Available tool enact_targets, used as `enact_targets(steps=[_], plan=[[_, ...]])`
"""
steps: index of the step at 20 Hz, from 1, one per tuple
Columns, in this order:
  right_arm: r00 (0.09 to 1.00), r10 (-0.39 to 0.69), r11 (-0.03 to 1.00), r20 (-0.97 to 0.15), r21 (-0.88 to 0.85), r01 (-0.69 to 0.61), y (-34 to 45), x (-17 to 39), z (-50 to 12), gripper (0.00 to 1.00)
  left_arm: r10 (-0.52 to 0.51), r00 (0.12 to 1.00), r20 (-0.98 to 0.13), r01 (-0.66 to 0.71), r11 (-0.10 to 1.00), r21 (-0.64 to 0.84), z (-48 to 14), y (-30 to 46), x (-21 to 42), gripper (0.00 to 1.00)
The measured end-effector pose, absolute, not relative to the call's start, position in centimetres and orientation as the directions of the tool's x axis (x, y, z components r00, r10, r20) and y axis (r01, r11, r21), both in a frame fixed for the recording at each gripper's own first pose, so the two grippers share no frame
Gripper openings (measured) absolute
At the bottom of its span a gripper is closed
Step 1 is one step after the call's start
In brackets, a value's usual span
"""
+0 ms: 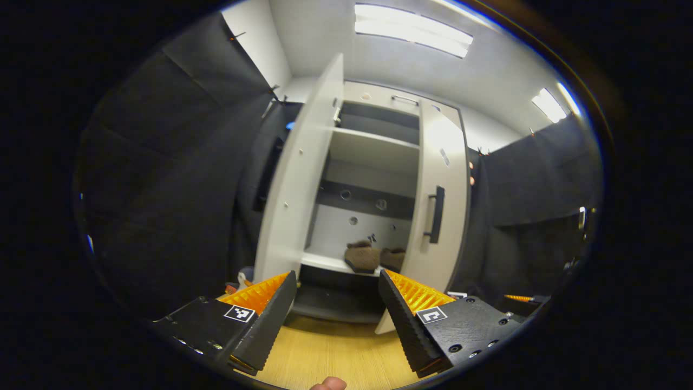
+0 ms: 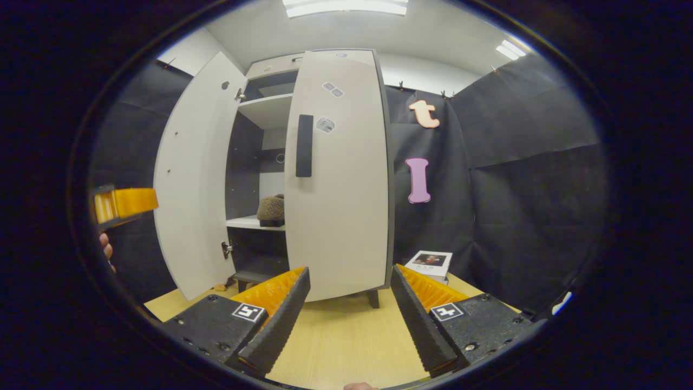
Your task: Grab one shoe with the right hand and put it into the shoe cabinet, grab the other shoe with the left hand and put it into the shoe cabinet; then close the right door with the right hand and the left door with the left hand.
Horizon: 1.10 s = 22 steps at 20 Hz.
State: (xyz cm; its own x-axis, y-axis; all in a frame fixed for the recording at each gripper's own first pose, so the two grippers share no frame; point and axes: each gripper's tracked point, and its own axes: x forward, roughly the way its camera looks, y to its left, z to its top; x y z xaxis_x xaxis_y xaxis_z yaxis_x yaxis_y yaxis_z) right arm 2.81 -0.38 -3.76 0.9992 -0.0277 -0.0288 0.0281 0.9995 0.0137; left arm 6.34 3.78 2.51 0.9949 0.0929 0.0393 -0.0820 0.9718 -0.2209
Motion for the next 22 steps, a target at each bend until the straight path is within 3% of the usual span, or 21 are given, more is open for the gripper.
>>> enact_targets(steps=[4,8,16,22], plan=[[0.999,-0.018,0.999,-0.047,0.03,0.019,-0.3,2.9,-4.2,0.96,0.273,0.957,0.097,-0.244,0.94,-0.24,5.4,13.2,7.4,0.92],[0.998,0.0,0.999,-0.07,0.033,0.002,0.0,3.0,-4.6,0.96,0.355,0.928,0.116,-0.333,0.927,-0.17,6.5,20.8,10.4,0.92],[0.999,-0.031,0.999,-0.03,0.015,0.031,-1.4,3.3,-2.3,0.96,0.339,0.938,0.077,-0.322,0.93,-0.179,7.3,24.7,18.0,0.92],[0.996,-0.079,0.997,-0.035,0.024,0.08,-3.2,3.0,-2.2,0.95,0.329,0.941,0.077,-0.315,0.937,-0.152,7.3,23.6,18.4,0.92]])
